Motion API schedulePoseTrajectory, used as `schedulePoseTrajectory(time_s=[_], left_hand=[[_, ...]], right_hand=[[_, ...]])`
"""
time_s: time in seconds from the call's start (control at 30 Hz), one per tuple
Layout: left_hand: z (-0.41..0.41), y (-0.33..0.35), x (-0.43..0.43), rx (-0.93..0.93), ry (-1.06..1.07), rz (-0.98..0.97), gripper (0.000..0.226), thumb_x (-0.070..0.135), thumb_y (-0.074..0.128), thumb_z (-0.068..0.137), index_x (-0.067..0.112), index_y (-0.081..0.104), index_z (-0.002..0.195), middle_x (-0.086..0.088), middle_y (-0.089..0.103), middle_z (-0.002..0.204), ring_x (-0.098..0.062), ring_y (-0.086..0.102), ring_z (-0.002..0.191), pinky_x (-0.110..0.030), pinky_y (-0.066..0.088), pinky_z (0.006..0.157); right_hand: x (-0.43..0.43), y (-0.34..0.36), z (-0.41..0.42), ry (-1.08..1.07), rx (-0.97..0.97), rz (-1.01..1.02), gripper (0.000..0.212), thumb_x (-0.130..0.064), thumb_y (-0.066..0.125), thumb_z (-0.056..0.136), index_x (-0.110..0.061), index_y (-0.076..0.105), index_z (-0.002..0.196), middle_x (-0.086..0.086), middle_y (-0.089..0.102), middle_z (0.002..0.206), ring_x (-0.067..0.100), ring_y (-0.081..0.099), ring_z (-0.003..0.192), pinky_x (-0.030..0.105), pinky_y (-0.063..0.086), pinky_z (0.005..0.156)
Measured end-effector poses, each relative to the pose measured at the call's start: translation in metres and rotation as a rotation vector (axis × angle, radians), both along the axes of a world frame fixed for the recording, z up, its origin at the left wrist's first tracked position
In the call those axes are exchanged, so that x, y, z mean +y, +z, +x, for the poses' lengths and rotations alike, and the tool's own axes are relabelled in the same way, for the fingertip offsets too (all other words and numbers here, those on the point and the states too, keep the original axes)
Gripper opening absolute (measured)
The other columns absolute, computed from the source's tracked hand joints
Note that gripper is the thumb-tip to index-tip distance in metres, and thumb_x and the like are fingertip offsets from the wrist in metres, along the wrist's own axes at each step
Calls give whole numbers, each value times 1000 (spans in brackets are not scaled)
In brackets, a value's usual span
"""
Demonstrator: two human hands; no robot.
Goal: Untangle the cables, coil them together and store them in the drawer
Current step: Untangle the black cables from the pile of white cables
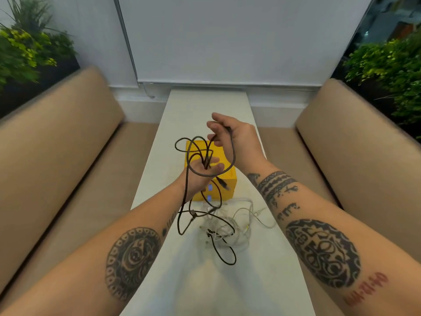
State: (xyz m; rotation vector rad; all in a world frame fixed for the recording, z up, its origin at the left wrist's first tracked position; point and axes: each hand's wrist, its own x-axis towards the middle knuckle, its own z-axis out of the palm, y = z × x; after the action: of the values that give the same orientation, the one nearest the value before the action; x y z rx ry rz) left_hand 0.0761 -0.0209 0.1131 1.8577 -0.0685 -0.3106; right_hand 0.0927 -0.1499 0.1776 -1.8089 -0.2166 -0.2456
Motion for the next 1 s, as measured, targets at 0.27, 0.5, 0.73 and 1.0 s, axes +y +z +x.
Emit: schedulePoseTrajectory(time_s=[0.27,0.5,0.73,1.0], left_hand=[[25,12,14,-36,478,-248,33,29,38,106,14,58,84,2,49,45,-12,42,35,-23,34,44],[38,72,36,21,551,-674,30,33,38,107,14,55,91,2,33,51,-13,30,45,-25,29,47],[18,55,36,-3,421,-435,31,36,44,106,14,55,87,1,34,47,-17,35,42,-27,34,48],[-5,-18,27,143,266,52,25,30,50,104,20,70,91,10,45,49,-13,34,42,-22,33,42]], right_hand=[[-44,-37,-3,-5,180,-174,56,-15,68,95,-21,48,146,-4,66,127,8,69,98,36,55,96],[-61,-150,-49,219,708,-922,39,-37,68,92,-15,67,124,5,66,123,23,61,115,30,48,94],[-50,-197,-60,76,623,-834,22,-33,60,98,-20,61,81,3,55,74,25,59,80,29,35,59],[-45,-121,-35,2,432,-290,13,-38,78,84,-26,79,78,-6,72,69,9,65,67,32,55,69]])
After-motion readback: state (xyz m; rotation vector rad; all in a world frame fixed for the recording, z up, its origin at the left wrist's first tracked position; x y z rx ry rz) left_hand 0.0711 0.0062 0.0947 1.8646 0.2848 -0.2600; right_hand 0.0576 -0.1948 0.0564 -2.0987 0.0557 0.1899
